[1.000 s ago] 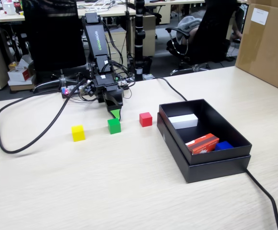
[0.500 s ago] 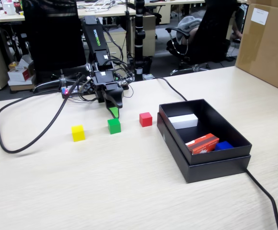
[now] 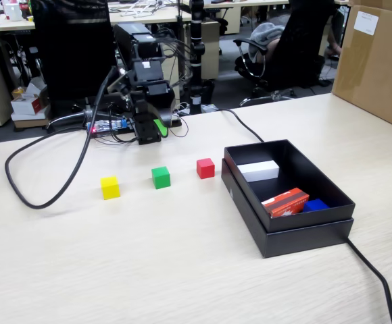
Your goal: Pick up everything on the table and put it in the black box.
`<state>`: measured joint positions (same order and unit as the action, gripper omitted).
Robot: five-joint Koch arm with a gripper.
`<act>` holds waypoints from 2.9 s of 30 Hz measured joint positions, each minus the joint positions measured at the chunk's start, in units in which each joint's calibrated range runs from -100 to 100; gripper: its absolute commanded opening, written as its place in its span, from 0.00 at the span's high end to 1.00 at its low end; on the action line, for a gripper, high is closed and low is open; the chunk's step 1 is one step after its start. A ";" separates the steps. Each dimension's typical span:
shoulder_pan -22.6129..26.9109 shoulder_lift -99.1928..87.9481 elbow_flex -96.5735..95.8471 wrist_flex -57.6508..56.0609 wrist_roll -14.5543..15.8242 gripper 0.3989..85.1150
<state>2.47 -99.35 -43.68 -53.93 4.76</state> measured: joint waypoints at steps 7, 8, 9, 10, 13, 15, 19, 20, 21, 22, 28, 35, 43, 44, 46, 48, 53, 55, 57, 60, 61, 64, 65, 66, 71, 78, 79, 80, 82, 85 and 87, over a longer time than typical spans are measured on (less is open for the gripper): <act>-3.86 0.00 12.32 -18.97 -1.17 0.44; -4.93 0.00 12.32 -19.36 -1.66 0.44; -5.86 0.00 12.32 -19.43 -2.25 0.44; -6.89 0.00 12.41 -19.43 -3.13 0.44; -11.23 0.52 12.78 -19.43 -7.86 0.44; -12.50 0.65 12.78 -19.43 -9.08 0.44; -16.80 3.50 12.78 -19.51 -14.55 0.44; -17.63 4.53 12.78 -19.51 -15.82 0.44; -18.32 5.44 12.78 -19.51 -16.85 0.44; -19.29 8.03 12.78 -19.51 -18.12 0.44; -20.17 21.49 17.62 -19.59 -18.85 0.44; -20.12 37.15 18.90 -16.88 -18.75 0.43; -20.02 50.36 19.63 -7.28 -19.49 0.44; -20.07 52.43 19.63 -6.50 -19.54 0.44; -20.17 56.31 20.72 -5.27 -19.58 0.44; -20.22 59.81 23.55 -4.72 -19.58 0.44; -20.22 68.74 26.29 -4.57 -19.83 0.44; -20.17 71.20 26.29 -4.57 -19.83 0.44; -20.17 73.40 26.93 -4.41 -19.73 0.44; -20.17 76.12 28.66 -4.18 -19.83 0.44; -20.17 77.15 29.30 -4.18 -19.88 0.44; -20.17 79.22 29.48 -3.56 -19.88 0.44; -20.17 79.74 29.48 -3.25 -19.88 0.44; -20.17 80.13 29.48 -2.86 -19.88 0.44; -20.12 81.81 29.48 -2.32 -19.88 0.49; -20.12 84.79 29.39 -2.32 -19.83 0.64; -20.07 85.05 29.48 -2.32 -19.83 0.69; -20.07 85.18 29.48 -2.32 -19.83 0.72; -20.07 85.18 29.58 -2.25 -19.78 0.83; -20.12 85.31 29.76 -1.16 -19.68 0.84; -20.17 85.31 29.67 -1.01 -19.29 0.95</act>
<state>-17.70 -14.05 -14.01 -54.94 -14.53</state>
